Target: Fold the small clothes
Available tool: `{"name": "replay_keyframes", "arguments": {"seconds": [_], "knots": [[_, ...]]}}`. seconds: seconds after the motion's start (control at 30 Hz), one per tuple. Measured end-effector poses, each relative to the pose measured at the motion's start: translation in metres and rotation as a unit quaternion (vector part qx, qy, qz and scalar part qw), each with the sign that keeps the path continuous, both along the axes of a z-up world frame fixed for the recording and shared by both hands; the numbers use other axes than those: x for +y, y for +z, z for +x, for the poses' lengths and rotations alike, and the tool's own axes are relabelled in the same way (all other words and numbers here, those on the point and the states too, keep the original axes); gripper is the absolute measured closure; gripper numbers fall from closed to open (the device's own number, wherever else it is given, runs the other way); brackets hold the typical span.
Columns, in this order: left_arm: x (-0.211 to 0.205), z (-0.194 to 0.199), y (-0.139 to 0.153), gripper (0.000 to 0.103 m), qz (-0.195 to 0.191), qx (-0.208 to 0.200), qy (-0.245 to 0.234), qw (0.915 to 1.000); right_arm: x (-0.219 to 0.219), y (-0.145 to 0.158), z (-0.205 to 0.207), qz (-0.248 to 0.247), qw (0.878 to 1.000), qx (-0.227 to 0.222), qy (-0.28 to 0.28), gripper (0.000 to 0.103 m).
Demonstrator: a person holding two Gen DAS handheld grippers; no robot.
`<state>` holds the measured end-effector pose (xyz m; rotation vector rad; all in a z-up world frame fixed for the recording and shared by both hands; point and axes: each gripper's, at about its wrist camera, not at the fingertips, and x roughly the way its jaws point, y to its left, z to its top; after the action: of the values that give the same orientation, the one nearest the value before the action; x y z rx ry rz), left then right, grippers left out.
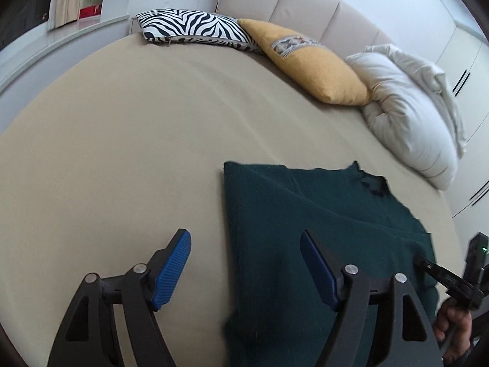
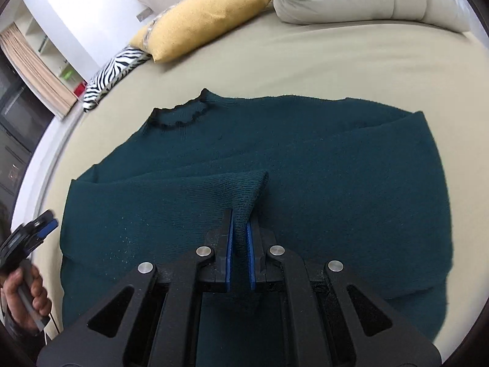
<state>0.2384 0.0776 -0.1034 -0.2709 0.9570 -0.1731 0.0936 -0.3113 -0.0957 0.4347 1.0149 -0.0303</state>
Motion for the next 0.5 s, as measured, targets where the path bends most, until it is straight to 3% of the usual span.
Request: {"name": "replay_keyframes", "arguments": {"seconds": [0.07, 0.1, 0.2, 0.3, 0.4, 0.5], "knots": [[-0.009, 0.014, -0.006, 0.029, 0.021, 0.01, -0.003, 0.9997, -0.001, 0.0, 0.001, -0.003, 1.0, -0.004, 0.003, 0.097], [-0.013, 0.019, -0.011, 0.036, 0.028, 0.015, -0.006, 0.9995, -0.001, 0.0, 0.002, -0.006, 1.0, -0.006, 0.006, 0.097], [-0.022, 0.026, -0.02, 0.075, 0.047, 0.019, -0.012, 0.9987, 0.005, 0.003, -0.004, -0.026, 0.999, -0.019, 0.019, 0.097], [-0.024, 0.026, -0.017, 0.093, 0.049, 0.011, -0.013, 0.9987, 0.012, 0.014, -0.003, -0.046, 0.998, -0.029, 0.026, 0.097], [-0.019, 0.025, -0.014, 0.094, 0.046, 0.003, -0.01, 0.9989, 0.015, 0.028, -0.005, -0.053, 0.998, -0.039, 0.025, 0.097], [-0.015, 0.028, -0.022, 0.094, 0.043, 0.004, 0.0, 0.9991, 0.013, 0.014, 0.002, -0.051, 0.998, -0.014, 0.017, 0.097]]}}
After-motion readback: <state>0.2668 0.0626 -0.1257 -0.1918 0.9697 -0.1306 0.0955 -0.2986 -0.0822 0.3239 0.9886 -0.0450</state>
